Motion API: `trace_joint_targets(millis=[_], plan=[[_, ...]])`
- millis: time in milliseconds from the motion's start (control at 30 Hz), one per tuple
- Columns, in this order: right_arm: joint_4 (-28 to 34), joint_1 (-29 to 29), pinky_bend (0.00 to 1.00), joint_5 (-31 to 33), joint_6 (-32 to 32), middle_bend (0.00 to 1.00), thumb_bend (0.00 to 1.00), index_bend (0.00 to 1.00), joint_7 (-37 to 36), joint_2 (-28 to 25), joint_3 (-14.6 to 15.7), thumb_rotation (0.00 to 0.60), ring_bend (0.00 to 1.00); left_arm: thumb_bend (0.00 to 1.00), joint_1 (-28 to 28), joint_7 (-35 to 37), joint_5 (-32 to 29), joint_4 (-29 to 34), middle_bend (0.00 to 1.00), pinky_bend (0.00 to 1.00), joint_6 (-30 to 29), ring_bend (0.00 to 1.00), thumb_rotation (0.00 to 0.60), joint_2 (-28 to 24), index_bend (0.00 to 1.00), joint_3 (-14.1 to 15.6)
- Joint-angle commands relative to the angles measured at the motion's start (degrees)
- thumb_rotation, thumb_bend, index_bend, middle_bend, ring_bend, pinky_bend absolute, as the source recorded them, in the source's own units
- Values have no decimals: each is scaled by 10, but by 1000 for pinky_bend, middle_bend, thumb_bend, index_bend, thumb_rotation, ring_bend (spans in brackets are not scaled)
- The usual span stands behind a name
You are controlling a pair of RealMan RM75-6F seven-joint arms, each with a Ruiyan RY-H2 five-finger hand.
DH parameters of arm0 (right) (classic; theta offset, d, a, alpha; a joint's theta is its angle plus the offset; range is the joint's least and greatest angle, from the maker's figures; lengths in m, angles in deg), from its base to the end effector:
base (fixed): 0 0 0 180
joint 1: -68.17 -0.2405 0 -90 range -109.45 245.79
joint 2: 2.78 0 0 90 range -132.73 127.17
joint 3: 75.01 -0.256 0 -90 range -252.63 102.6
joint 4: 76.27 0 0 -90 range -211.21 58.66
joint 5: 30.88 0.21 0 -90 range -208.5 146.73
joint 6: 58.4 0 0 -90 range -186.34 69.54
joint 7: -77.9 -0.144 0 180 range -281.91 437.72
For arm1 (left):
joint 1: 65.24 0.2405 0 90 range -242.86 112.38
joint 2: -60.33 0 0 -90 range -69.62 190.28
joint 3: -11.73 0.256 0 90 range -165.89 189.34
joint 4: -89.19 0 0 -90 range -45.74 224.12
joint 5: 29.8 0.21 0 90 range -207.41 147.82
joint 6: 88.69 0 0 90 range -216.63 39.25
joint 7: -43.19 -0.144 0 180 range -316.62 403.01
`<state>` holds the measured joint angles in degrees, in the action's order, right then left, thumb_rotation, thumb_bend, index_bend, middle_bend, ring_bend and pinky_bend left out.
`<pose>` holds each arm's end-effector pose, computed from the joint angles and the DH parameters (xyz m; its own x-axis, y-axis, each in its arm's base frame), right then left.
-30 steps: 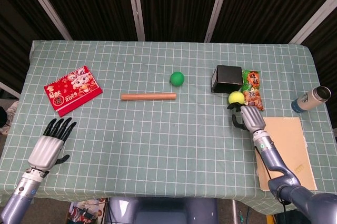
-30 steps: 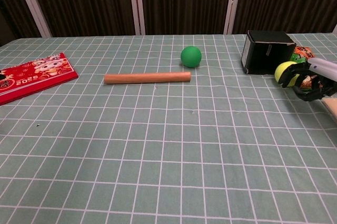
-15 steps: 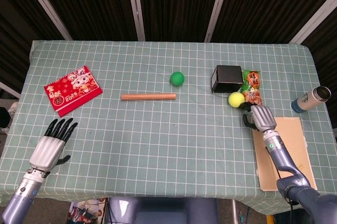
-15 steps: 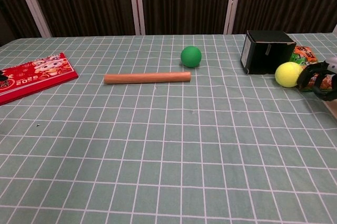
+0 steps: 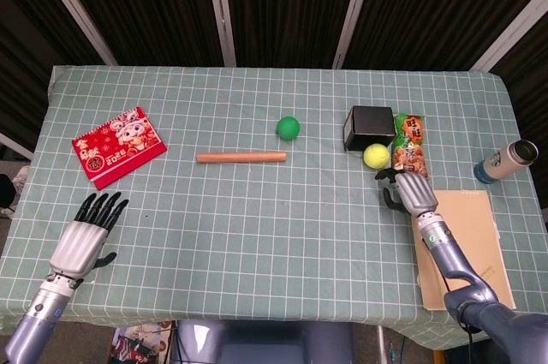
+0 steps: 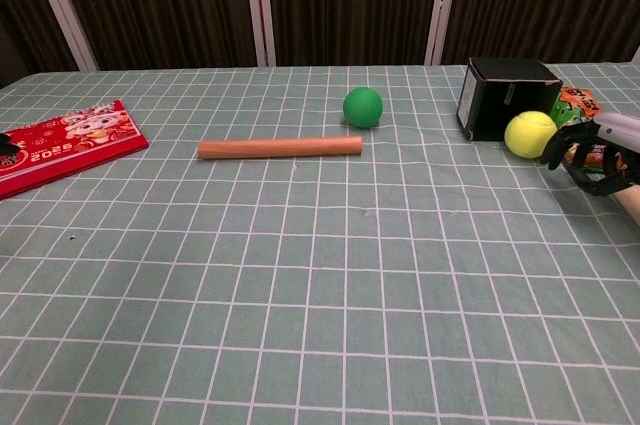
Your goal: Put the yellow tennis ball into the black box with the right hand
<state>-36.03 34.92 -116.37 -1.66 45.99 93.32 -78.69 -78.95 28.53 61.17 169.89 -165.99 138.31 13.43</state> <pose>-0.3142 -0.3630 0.0188 0.2665 -0.2613 0.9277 -0.9580 -0.1773 0.2253 -0.2957 0.2094 0.0639 0.6199 0.0903 0.7794 0.7680 -0.2737 -0.5791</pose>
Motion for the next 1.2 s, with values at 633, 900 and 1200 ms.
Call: trace_joint_targets(millis=[633,900,1200], plan=[[17,-45,352,9,-37,308,625,260,-37,-2,-22,600,241,69,-2,1,-7,-6,0,0,7,0,600,3,0,-2],[-16,-64,214,-11,-56,276,625,238,-82,7,-5,600,162,69,-5,3,-14,-12,0,0,14,0,600,5,0,-4],[-50,-86,51,-43,-72,124,625,151,-157,10,24,600,22,69,-10,6,-21,-19,0,0,25,0,600,7,0,-5]])
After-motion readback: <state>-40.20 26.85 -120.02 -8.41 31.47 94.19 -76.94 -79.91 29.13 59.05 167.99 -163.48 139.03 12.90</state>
